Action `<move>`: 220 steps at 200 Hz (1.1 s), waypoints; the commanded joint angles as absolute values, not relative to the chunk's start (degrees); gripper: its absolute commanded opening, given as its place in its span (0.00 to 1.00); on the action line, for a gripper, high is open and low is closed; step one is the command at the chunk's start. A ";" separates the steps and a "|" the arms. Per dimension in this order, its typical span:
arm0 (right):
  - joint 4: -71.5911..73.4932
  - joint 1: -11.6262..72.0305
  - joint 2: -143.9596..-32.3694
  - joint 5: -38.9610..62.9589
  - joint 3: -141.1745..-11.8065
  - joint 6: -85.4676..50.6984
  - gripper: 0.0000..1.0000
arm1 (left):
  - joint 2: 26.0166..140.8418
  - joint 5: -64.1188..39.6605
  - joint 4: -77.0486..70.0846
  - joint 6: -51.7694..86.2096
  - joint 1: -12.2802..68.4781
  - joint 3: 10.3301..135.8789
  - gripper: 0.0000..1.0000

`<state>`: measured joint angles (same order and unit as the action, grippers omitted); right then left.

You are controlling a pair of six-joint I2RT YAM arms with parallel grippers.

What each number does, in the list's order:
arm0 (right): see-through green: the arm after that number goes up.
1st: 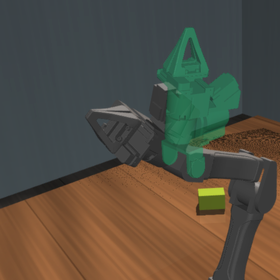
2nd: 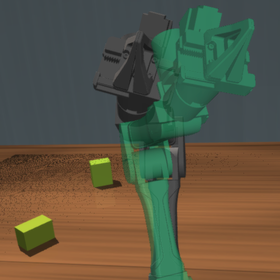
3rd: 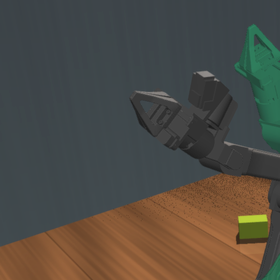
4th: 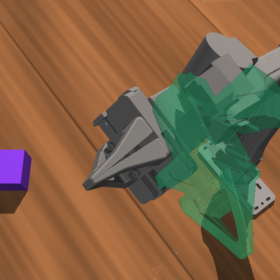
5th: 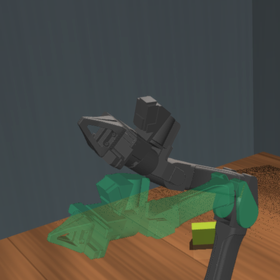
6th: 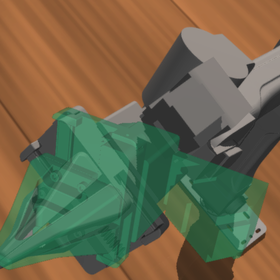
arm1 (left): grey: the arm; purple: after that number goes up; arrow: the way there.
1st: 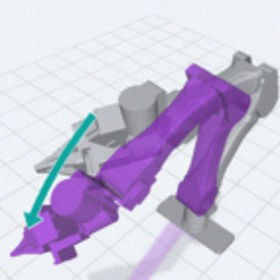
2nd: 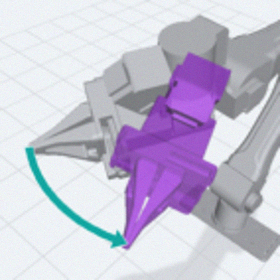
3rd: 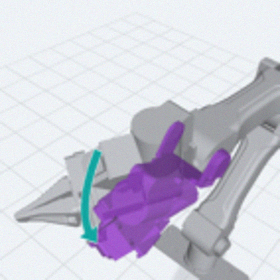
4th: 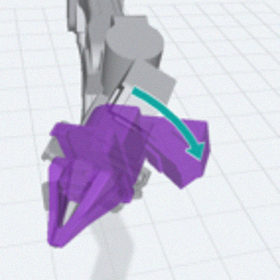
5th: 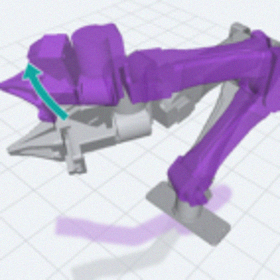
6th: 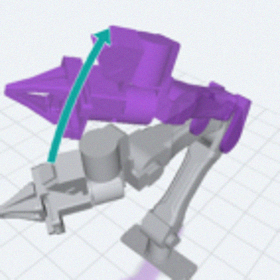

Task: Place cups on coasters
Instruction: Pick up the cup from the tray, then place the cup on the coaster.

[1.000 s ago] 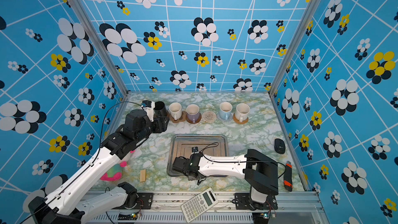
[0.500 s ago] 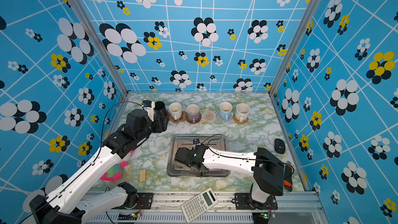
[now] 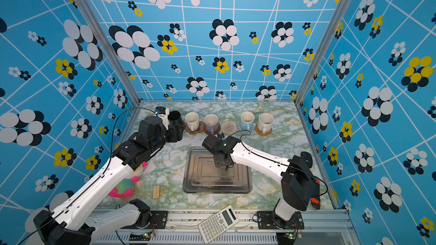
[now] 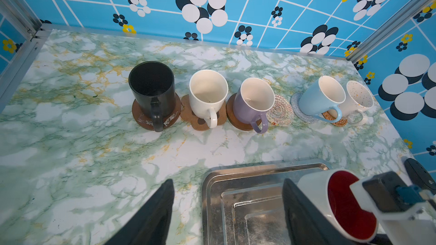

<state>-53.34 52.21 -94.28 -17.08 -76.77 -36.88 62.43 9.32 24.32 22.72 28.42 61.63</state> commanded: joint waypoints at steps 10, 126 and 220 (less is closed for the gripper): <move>-51.51 47.08 -96.80 -16.27 -81.61 -29.39 0.00 | 63.97 10.85 25.67 21.73 27.27 64.56 0.74; -51.41 34.58 -112.25 -13.86 -101.96 -19.22 0.00 | 68.40 10.99 26.89 21.75 24.54 69.49 0.74; -52.10 30.01 -123.04 -13.91 -113.07 -17.49 0.00 | 73.86 10.85 27.05 21.46 23.47 72.97 0.74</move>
<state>-52.53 31.38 -121.34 -13.15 -109.08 -18.44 73.01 9.93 25.85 22.61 24.21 71.02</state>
